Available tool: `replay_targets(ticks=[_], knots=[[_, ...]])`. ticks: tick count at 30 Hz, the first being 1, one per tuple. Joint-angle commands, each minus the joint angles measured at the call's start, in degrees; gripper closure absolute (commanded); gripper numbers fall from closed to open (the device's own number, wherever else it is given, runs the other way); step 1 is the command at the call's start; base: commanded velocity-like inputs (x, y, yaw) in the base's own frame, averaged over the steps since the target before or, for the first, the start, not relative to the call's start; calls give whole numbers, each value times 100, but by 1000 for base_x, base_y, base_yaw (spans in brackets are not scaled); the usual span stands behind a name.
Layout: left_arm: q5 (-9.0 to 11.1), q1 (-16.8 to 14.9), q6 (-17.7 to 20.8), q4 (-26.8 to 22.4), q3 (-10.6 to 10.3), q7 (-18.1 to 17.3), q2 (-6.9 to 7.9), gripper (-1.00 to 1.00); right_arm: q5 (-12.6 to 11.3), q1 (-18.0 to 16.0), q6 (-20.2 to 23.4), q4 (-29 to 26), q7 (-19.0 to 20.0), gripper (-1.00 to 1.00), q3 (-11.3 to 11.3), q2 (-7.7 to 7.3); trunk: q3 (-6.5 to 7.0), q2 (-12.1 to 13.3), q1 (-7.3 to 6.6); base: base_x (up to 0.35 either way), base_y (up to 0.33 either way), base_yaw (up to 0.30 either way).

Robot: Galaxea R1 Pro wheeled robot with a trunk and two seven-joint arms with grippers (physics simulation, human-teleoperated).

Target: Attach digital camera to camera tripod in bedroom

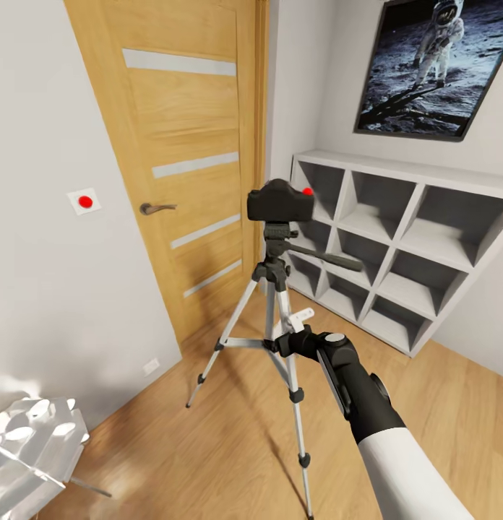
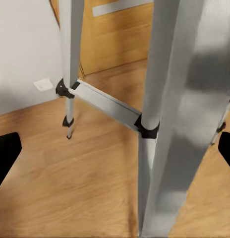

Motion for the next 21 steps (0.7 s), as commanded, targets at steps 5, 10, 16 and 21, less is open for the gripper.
replay_targets(ticks=[5, 10, 16, 21], knots=[[61, -4, 22, -1, -44, -20, -2, -100, 61, -5, 18, 10, 45, -100, -6, -5, -11, -12, 0, -332, 0, 0], [61, -4, 21, -1, -44, -20, 2, -100, 61, -5, 18, 33, 42, -100, -9, -10, -11, -12, 0, -214, 0, 0], [61, -4, 21, -1, -44, -20, 11, -100, 72, -5, 9, 97, 30, -100, -30, -17, -11, -12, 0, -56, 0, 0], [61, -4, 21, -1, -44, -20, 4, -100, 76, -5, -3, 138, 23, -100, -63, -44, -11, -12, 0, -105, 0, 0]])
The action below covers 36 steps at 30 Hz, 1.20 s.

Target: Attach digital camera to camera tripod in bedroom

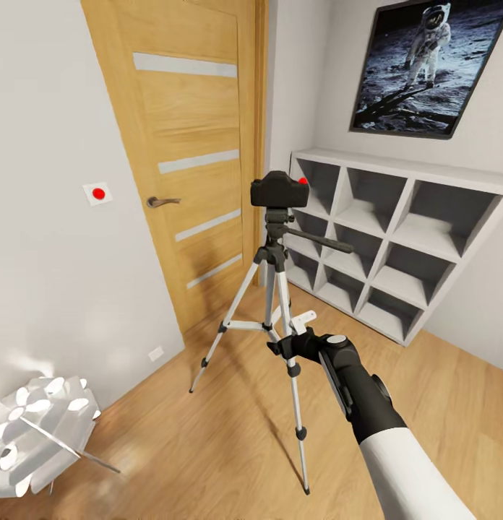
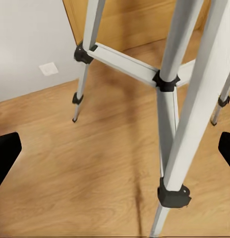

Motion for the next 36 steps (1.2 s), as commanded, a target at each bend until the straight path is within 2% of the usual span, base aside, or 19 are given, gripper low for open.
replay_targets(ticks=[1, 10, 17, 21, 29, 36], knots=[[61, -4, 21, -1, -44, -21, 0, -100, 59, -4, 17, -3, 46, -100, -10, -11, -11, -11, 1, -220, 0, 0], [61, -4, 21, -1, -44, -21, -5, -100, 54, -4, -15, 83, 45, -100, -35, -257, -11, -11, 1, -308, 0, 0], [61, -4, 21, -1, -44, -21, -6, -100, 46, -4, -13, 349, 43, -100, -49, -315, -11, -11, 1, -341, 0, 0], [71, -4, 21, -1, -44, -21, -2, -100, 45, -4, -23, 687, 42, -100, -168, -383, -11, -11, 1, -279, 0, 0], [173, -4, 21, -1, -44, -21, 4, -100, 44, -4, -54, 1937, 40, -100, -745, -739, -11, -11, 1, -87, 0, 0], [235, -4, 15, -7, -44, -21, 14, -100, 46, 57, -302, 3596, 33, -100, -1050, -1125, -11, -11, 1, -16, 0, 0]])
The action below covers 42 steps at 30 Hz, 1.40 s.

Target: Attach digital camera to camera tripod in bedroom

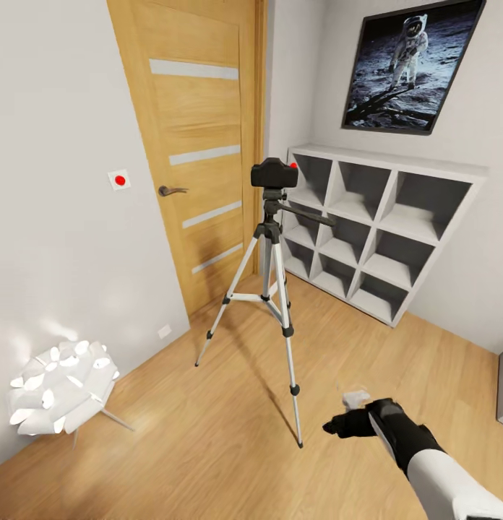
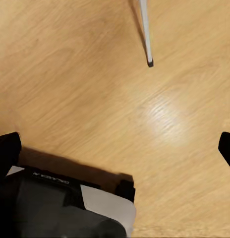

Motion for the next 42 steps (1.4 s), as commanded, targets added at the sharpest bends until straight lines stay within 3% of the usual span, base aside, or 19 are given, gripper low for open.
replay_targets(ticks=[1, 6, 10, 11, 19, 25, 42], knots=[[67, -4, 21, -2, -45, -20, 4, -100, 48, 25, -188, 572, 43, -100, -76, -125, -10, -11, 3, -5, 0, 0], [69, -4, -4, -3, -45, -20, 7, -100, 45, 59, -925, 1986, -68, -100, -117, -364, -10, -11, 3, -3, 0, 0], [70, -4, -108, -3, -45, -20, 8, -100, 36, 156, -1474, 2529, -310, -100, -129, -448, -10, -11, 3, 0, 0, 0], [70, -4, -142, -3, -46, -22, 8, -100, 34, 312, -1677, 2661, -469, -100, -133, -467, -10, -11, 3, 0, 0, 0], [9, -4, -335, -26, -66, -28, 8, -100, 21, 1271, -2132, 2860, -1001, -100, -152, -449, -10, -11, 3, 0, 0, 0], [-5, -4, -361, -42, -73, -28, 8, -100, 16, 1653, -2427, 2891, -1136, -100, -161, -425, -10, -11, 3, 0, 0, 0], [-12, -4, -370, -64, -74, -29, 8, -100, 11, 1761, -2527, 2903, -1172, -100, -163, -410, -10, -11, 3, 0, 0, 0]])
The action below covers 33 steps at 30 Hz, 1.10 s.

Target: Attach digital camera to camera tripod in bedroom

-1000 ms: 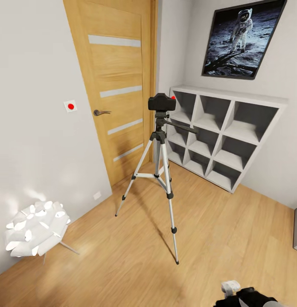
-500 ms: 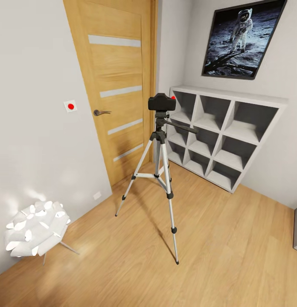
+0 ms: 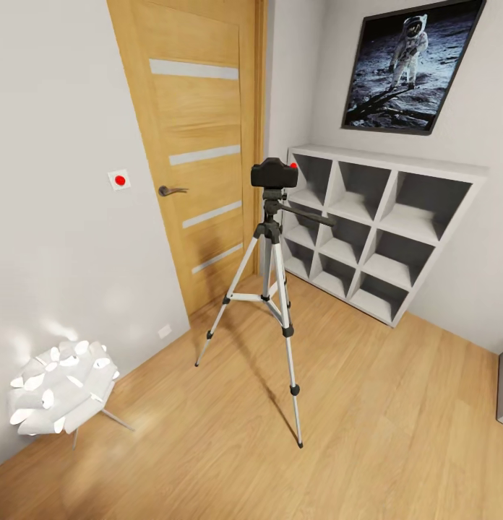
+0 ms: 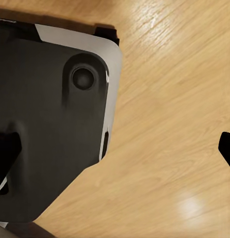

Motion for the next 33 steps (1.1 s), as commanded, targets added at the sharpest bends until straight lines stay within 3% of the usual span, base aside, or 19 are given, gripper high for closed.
replay_targets(ticks=[1, 14, 23, 29, 33], knots=[[58, -4, -4, 2, -47, -21, 1, -100, 50, -7, 11, 8, 16, -100, -49, -2, -10, -10, 3, 0, 0, 0], [113, -4, -29, -1, -33, -21, -88, -100, -1, 116, 21, 12, -39, -100, -66, -2, 52, -10, 3, 0, 0, 0], [132, -4, -35, 21, -30, -20, -317, -100, -437, 368, 12, 12, -160, -100, -90, -2, 133, -10, 3, 0, 0, 0], [215, -4, -20, 64, -15, 47, -325, -100, -609, 580, -14, 12, -304, -100, -98, 20, 188, -10, 3, 0, 0, 0], [383, -4, 12, 74, -7, 320, -319, -100, -807, 755, -186, 7, -472, -100, -100, 101, 225, -10, 3, 0, 0, 0]])
